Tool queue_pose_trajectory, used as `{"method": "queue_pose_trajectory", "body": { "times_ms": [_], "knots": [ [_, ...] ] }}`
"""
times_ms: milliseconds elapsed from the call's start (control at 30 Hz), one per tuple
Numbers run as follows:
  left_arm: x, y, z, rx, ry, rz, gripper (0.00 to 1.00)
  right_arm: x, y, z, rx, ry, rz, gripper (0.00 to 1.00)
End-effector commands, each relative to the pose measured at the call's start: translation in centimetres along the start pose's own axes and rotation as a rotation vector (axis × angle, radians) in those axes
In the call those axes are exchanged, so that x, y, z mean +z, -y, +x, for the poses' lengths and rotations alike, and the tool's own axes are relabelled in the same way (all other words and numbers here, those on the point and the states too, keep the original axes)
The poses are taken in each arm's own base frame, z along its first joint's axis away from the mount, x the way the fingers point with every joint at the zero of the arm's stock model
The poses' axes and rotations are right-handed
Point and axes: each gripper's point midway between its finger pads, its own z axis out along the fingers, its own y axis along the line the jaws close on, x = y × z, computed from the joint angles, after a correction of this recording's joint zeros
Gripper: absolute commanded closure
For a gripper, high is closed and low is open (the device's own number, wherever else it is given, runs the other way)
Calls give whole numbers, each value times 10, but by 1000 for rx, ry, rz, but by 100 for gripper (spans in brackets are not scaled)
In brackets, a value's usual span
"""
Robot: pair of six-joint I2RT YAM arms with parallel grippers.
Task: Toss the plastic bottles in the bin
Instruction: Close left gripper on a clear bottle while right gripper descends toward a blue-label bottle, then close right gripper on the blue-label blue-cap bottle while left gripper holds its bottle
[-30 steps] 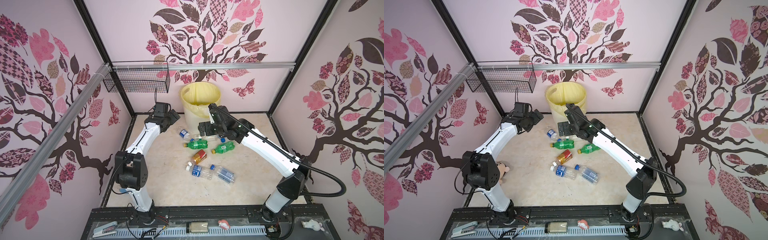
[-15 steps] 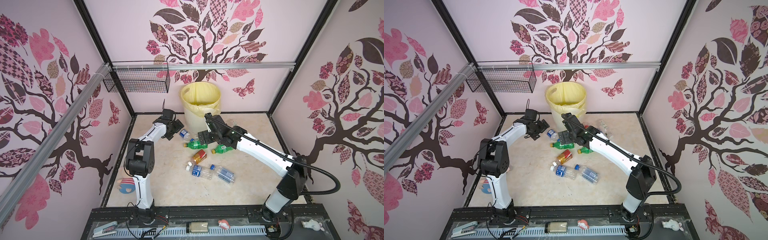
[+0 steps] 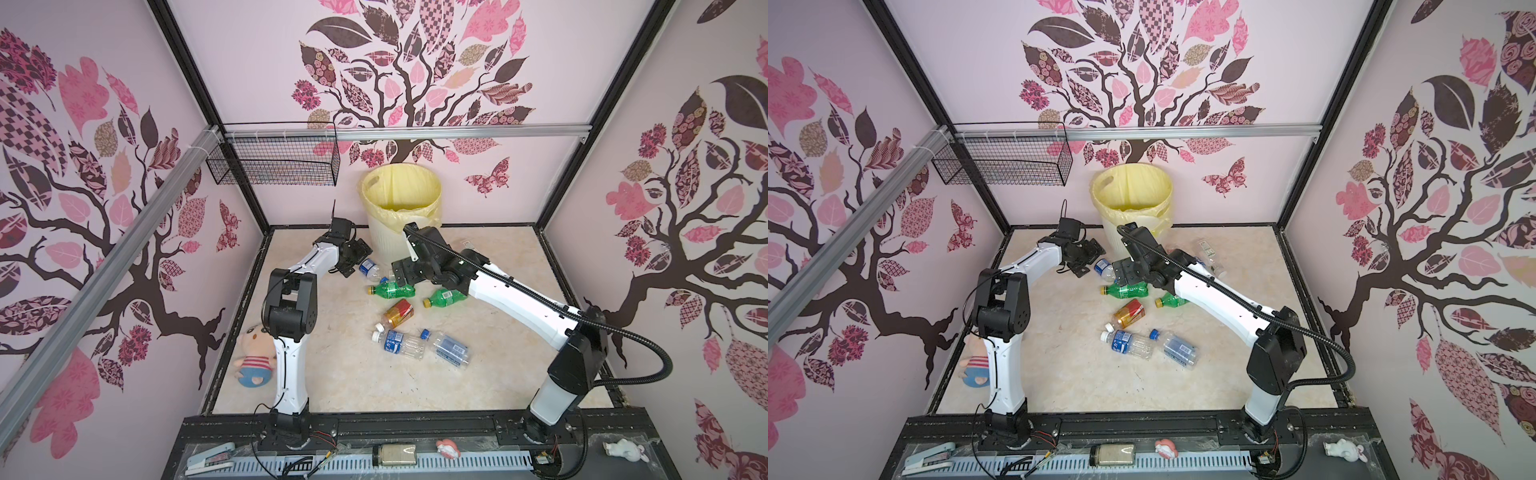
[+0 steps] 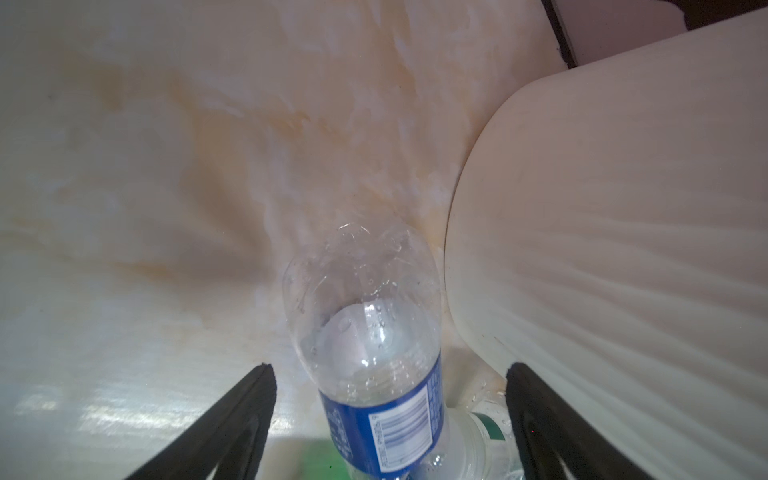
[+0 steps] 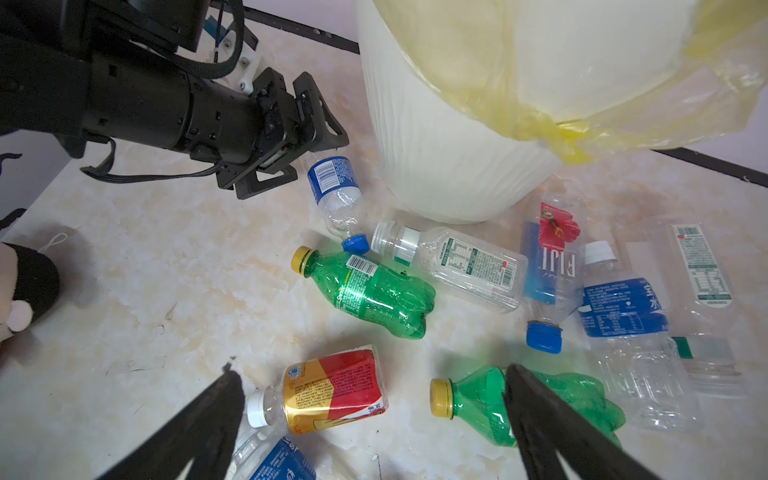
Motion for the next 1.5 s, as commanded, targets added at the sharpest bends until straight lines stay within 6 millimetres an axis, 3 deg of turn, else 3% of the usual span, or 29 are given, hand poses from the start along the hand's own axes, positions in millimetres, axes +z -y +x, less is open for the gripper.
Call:
{"method": "queue_pose_trajectory", "body": {
  "times_ms": [0,367,633,767,1100,1467],
  "knots": [
    [8,7,-6,-6,0,22,12,6,-4,-5,-30,0,8,0],
    [24,-7,-2,-2,-20,-12,26,16,-5,-2,-24,-13,9,0],
    [18,-5,-10,-10,5,3,45,14,-3,-1,-18,-14,16,0],
    [13,-3,-12,-8,19,15,48,11,-2,0,-14,-11,19,0],
    [-14,4,-22,-3,71,60,51,2,1,-1,-7,2,22,0],
    [-58,22,-16,29,94,133,53,-8,-1,-6,22,11,-4,0]
  ]
}}
